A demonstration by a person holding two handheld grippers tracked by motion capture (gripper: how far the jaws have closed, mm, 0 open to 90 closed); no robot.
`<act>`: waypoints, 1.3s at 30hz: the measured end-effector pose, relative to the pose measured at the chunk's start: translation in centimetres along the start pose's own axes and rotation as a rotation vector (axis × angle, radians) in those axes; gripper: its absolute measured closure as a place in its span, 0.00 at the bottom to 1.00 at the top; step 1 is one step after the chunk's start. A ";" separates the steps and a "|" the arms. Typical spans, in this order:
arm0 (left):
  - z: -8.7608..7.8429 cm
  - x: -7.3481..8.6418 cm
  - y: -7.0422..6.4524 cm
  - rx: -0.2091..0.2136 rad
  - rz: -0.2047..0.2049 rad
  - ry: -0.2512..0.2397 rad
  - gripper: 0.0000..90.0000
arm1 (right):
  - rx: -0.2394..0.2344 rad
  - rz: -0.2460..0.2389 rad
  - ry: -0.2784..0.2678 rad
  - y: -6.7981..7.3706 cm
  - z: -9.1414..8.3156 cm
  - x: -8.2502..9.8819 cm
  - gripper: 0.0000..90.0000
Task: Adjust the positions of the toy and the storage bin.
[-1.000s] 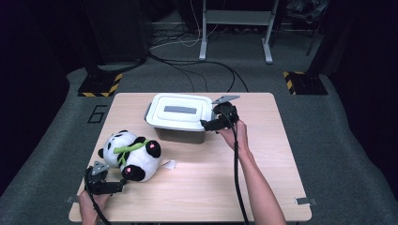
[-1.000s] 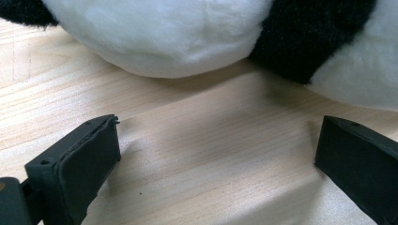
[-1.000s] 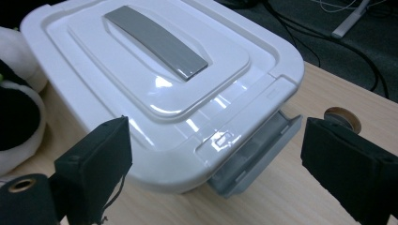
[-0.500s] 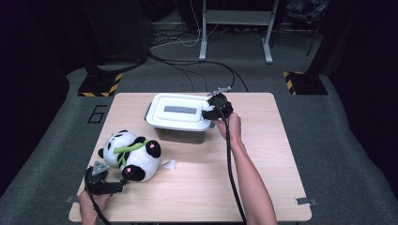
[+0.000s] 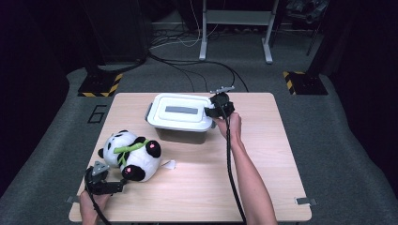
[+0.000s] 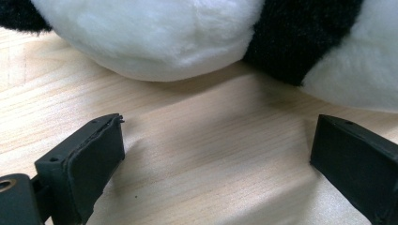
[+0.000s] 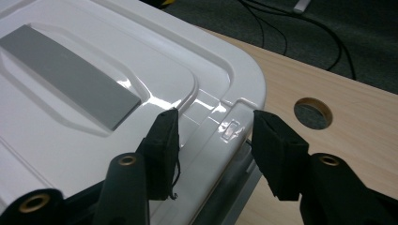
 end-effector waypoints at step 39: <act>0.0 -0.1 0.0 0.003 0.004 -0.006 0.03 | -0.163 -0.139 0.102 5.5 3.9 -2.9 0.57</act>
Point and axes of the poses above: each handheld gripper's, and its own axes: z roughly forward along the jaws, x roughly out of its underside, y roughly to its left, the point moved 9 cm from there along z, roughly forward along the jaws, and after that the axes turned 12 degrees about -x, right-handed, at the moved point
